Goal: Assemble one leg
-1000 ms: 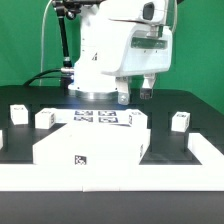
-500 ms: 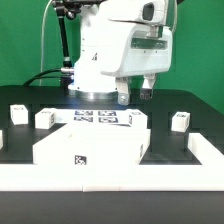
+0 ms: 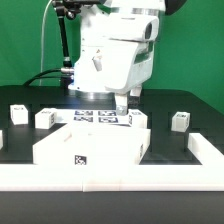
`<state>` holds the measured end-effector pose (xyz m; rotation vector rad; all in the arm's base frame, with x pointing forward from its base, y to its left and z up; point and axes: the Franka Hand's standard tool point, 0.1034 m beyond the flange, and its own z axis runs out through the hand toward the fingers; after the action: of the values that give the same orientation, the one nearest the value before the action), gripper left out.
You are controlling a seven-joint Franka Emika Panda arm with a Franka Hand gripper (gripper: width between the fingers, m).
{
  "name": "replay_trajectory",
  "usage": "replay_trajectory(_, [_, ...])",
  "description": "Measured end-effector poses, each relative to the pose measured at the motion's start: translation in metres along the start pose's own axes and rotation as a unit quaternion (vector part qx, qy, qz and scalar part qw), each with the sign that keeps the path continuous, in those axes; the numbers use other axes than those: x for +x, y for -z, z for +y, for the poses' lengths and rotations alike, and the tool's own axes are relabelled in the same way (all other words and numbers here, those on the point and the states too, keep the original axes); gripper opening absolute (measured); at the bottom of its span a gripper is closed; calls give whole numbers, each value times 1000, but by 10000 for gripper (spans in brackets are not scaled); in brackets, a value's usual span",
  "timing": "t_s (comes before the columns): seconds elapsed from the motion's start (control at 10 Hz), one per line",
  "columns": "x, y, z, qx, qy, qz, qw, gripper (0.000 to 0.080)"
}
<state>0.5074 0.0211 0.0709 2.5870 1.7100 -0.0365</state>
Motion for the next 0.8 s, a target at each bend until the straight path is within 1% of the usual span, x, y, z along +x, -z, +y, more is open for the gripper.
replay_trajectory(0.1, [-4,-2,-3,4,-6,-2,1000,650])
replay_trajectory(0.5, [-4,-4,-4,3,-2,-1,1000,650])
replay_trajectory(0.6, [-6,-13,-8,-2,5,7,1000,650])
replay_trajectory(0.7, [-9,-26,-16,-8,4,16,1000,650])
replay_trajectory(0.8, [-12,-35,-21,-8,2,20,1000,650])
